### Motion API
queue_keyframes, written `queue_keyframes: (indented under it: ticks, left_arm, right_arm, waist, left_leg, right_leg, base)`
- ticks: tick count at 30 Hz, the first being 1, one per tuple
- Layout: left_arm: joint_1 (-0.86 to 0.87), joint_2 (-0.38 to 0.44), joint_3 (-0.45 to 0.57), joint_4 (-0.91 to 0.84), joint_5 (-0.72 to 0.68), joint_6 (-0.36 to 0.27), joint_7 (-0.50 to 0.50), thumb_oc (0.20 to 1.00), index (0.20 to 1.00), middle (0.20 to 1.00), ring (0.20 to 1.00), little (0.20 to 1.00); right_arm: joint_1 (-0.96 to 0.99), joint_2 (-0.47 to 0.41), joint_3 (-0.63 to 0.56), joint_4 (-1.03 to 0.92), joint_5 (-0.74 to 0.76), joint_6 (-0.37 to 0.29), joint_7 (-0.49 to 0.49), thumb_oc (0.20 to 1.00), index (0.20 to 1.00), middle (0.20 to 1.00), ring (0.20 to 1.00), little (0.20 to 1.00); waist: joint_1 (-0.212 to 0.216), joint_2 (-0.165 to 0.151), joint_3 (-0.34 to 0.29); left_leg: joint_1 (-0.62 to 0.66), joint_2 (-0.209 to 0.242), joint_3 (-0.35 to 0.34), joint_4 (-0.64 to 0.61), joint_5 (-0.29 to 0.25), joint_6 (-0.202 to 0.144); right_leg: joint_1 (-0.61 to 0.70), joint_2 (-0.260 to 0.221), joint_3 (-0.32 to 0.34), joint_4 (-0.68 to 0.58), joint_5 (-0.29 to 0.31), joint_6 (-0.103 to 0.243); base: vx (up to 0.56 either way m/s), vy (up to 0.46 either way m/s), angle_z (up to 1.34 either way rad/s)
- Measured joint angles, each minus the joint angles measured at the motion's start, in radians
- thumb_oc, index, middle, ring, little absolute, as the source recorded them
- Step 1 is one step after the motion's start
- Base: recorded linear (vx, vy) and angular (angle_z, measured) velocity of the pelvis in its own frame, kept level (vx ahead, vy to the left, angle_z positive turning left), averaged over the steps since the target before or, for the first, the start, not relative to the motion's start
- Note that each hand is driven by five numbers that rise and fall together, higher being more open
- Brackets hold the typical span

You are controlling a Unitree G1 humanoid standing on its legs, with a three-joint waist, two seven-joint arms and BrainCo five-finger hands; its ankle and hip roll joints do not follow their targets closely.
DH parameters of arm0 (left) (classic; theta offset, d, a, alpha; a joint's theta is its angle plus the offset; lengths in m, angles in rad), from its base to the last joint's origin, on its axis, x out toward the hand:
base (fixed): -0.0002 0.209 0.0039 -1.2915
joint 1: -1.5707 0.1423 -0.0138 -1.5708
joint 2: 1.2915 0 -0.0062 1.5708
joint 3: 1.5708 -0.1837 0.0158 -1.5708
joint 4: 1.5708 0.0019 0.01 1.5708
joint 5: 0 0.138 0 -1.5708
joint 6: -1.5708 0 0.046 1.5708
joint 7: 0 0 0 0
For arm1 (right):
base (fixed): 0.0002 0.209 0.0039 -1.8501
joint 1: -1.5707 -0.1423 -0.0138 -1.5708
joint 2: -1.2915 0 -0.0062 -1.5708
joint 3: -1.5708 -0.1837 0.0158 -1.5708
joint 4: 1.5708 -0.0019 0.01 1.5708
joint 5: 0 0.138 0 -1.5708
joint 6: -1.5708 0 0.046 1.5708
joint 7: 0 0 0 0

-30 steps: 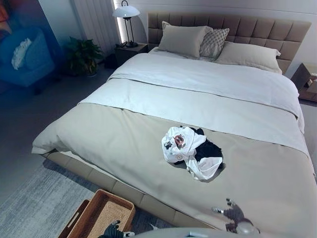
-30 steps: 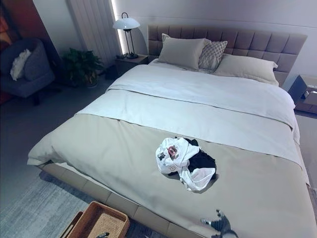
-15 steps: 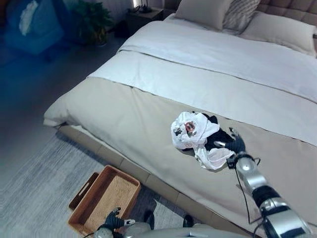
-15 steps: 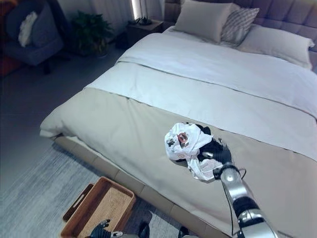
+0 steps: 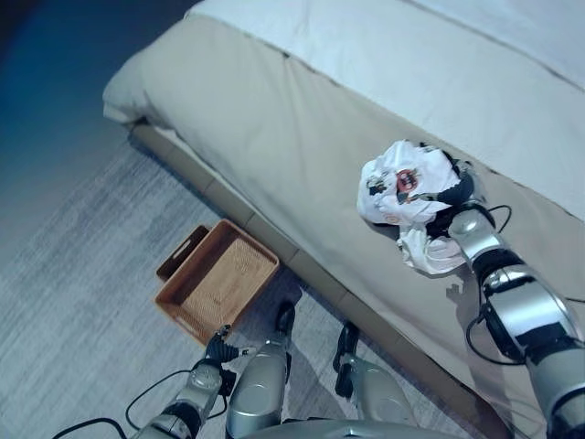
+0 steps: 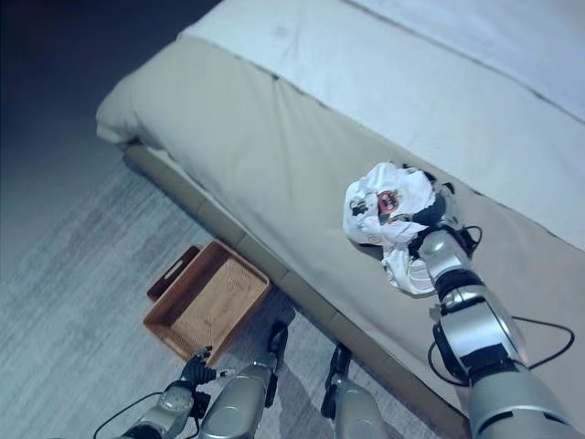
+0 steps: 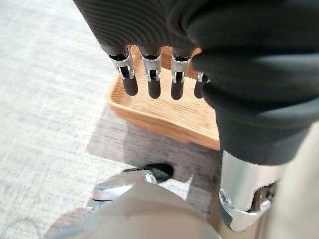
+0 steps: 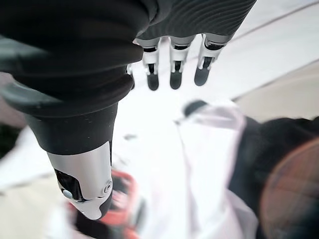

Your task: Pick up clothes into the bucket

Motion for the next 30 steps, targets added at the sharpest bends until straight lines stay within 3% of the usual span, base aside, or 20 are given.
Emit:
queue_keyframes:
  ticks: [5,13,14,15,16,26,30]
  left_arm:
    - [-0.057,0.013,-0.032,-0.038,-0.037,-0.005,0.020,1.000,1.000,1.000,1.000,1.000]
    - [-0.091,0.016,-0.061,-0.071,-0.078,-0.008,0.040,1.000,1.000,1.000,1.000,1.000]
    - [-0.095,0.015,-0.062,-0.072,-0.078,-0.008,0.040,1.000,1.000,1.000,1.000,1.000]
    - [-0.097,0.014,-0.063,-0.074,-0.078,-0.008,0.040,1.000,1.000,1.000,1.000,1.000]
    - [-0.099,0.012,-0.065,-0.084,-0.079,-0.009,0.041,1.000,1.000,1.000,1.000,1.000]
    - [-0.109,0.008,-0.103,-0.138,-0.100,-0.026,0.044,1.000,1.000,1.000,1.000,1.000]
    - [-0.113,0.009,-0.101,-0.145,-0.099,-0.026,0.051,1.000,1.000,1.000,1.000,1.000]
  right_arm:
    - [-0.033,-0.015,0.011,0.036,0.012,0.012,-0.002,1.000,1.000,1.000,1.000,1.000]
    - [-0.107,-0.020,0.087,0.064,0.016,0.029,-0.017,1.000,1.000,1.000,1.000,1.000]
    - [-0.112,-0.020,0.088,0.067,0.009,0.036,-0.015,0.501,0.501,0.501,0.501,0.501]
    - [-0.116,-0.019,0.089,0.067,0.006,0.040,-0.014,0.247,0.247,0.247,0.247,0.247]
    - [-0.120,-0.021,0.089,0.062,0.005,0.040,-0.015,0.200,0.200,0.200,0.200,0.200]
    - [-0.134,-0.026,0.088,-0.102,0.009,0.015,-0.050,0.200,0.200,0.200,0.200,0.200]
    - [-0.133,-0.066,0.086,-0.306,0.051,-0.012,-0.094,0.200,0.200,0.200,0.200,0.200]
  waist:
    - [0.023,-0.011,0.075]
    - [0.015,-0.010,0.094]
    - [0.014,-0.010,0.094]
    - [0.014,-0.009,0.094]
    - [0.014,-0.009,0.093]
    - [-0.004,-0.005,0.093]
    - [-0.009,-0.001,0.094]
  left_leg:
    - [-0.096,-0.010,-0.025,0.028,0.016,-0.003]
    - [-0.182,-0.012,-0.064,0.001,0.060,-0.009]
    - [-0.183,-0.010,-0.066,-0.010,0.068,-0.009]
    - [-0.183,-0.009,-0.067,-0.014,0.072,-0.009]
    - [-0.183,-0.008,-0.071,-0.022,0.078,-0.010]
    - [-0.162,-0.007,-0.063,-0.045,0.098,-0.011]
    - [-0.113,-0.005,-0.057,-0.056,0.099,-0.010]
  right_leg:
    - [-0.123,-0.020,-0.010,0.111,-0.034,-0.011]
    - [-0.234,-0.033,-0.036,0.171,-0.048,-0.023]
    - [-0.239,-0.033,-0.042,0.174,-0.048,-0.023]
    - [-0.241,-0.033,-0.043,0.175,-0.048,-0.024]
    - [-0.245,-0.033,-0.045,0.176,-0.048,-0.024]
    - [-0.246,-0.038,-0.040,0.191,-0.047,-0.026]
    - [-0.204,-0.036,-0.029,0.183,-0.046,-0.027]
  base:
    - [-0.06,-0.040,0.11]
    - [-0.02,-0.014,0.11]
    - [0.00,-0.018,0.10]
    - [-0.01,-0.013,0.08]
    - [0.00,-0.008,0.04]
    - [-0.02,0.018,-0.01]
    - [0.00,0.019,-0.08]
